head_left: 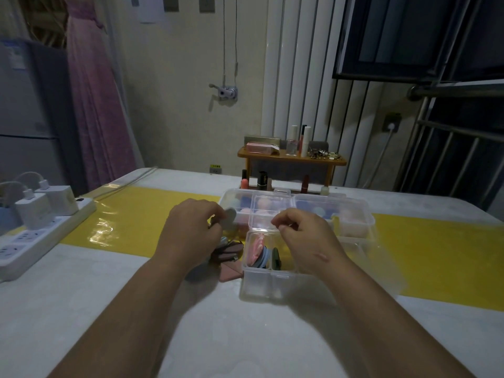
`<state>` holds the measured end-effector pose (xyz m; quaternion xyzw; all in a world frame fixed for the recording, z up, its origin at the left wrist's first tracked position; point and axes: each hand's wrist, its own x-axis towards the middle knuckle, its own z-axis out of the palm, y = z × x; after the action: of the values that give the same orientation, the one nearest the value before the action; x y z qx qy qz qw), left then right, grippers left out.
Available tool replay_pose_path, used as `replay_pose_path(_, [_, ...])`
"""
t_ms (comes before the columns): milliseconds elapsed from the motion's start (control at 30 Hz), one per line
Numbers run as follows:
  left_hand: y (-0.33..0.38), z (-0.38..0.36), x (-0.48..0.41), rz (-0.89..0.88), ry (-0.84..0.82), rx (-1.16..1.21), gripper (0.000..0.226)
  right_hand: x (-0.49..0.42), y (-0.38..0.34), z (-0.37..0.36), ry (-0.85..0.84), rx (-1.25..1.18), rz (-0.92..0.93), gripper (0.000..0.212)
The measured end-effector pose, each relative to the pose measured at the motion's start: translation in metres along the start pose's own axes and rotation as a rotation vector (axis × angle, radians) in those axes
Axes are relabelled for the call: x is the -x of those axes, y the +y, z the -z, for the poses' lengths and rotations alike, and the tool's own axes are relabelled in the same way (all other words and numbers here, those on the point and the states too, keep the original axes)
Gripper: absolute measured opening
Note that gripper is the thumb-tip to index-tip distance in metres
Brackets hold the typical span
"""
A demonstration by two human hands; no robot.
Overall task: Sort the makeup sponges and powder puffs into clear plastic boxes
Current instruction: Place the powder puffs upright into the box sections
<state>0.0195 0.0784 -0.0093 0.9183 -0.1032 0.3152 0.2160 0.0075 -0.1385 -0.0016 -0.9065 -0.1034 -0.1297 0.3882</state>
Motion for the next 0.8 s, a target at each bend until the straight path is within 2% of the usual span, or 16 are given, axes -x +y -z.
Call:
replay_pose_path(133, [0.007, -0.001, 0.003, 0.108, 0.087, 0.324, 0.023, 0.000, 0.000, 0.001, 0.000, -0.031, 0.015, 0.021])
replay_pose_path(233, [0.014, -0.003, 0.002, 0.234, 0.064, 0.595, 0.024, 0.000, -0.001, 0.001, -0.002, -0.072, 0.035, 0.012])
replay_pose_path(333, [0.020, -0.004, 0.001, 0.302, 0.035, 0.754, 0.024, 0.001, -0.003, 0.002, -0.026, -0.148, 0.050, 0.013])
replay_pose_path(600, [0.029, -0.007, 0.004, 0.351, -0.089, 0.991, 0.019, 0.003, -0.005, 0.004, -0.066, -0.222, 0.107, 0.023])
replay_pose_path(733, [0.033, -0.006, 0.007, 0.312, -0.139, 1.012, 0.019, 0.003, -0.003, 0.005, 0.005, -0.271, 0.105, 0.022])
replay_pose_path(800, [0.032, -0.007, 0.009, 0.346, -0.165, 0.963, 0.018, 0.002, -0.002, 0.006, 0.072, -0.340, 0.078, 0.021])
